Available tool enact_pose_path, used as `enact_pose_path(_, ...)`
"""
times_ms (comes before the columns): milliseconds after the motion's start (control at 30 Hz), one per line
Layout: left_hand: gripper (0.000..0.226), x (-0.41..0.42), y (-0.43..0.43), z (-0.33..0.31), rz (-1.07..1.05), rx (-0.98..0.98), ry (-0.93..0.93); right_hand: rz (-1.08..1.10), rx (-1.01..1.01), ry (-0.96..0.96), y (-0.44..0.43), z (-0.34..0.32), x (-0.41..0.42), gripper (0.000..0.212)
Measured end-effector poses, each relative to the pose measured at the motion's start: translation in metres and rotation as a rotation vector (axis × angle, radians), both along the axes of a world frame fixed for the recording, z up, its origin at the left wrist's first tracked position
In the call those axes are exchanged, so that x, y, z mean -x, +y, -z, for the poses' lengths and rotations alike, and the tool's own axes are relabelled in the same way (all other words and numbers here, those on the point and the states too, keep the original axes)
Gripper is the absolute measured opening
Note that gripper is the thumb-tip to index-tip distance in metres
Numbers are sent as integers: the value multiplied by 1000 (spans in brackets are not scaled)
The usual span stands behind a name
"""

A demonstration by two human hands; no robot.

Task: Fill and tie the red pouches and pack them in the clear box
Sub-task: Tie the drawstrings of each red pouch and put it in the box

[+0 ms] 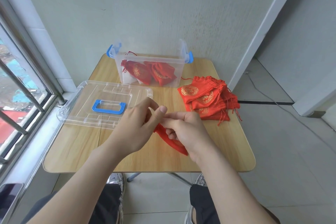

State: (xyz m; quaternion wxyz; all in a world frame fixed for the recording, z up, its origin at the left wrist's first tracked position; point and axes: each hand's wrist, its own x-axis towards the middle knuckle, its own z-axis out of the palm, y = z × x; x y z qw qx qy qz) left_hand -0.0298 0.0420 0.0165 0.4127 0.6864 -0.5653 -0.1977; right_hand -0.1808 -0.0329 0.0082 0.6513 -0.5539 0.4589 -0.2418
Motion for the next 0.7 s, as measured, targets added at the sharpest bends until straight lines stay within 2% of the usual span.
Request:
enact_pose_path(133,22,-3,-6,10,4,62,-86,-17,14,-19,1,-1,-1,8)
enact_pose_path(333,27,-14,-6,11,-69,37,-159,-77,117,1,1,-3,4,9)
enact_pose_path(500,24,-17,-4,16,-25,18,-212,-53,376,182,5,-1,0,5)
enact_pose_path(600,20,-17,-6,14,-51,40,-228,-21,568,288,5,3,-2,10)
enact_pose_path(700,18,-19,-7,15,-67,27,-240,-29,662,355,3,8,-2,6)
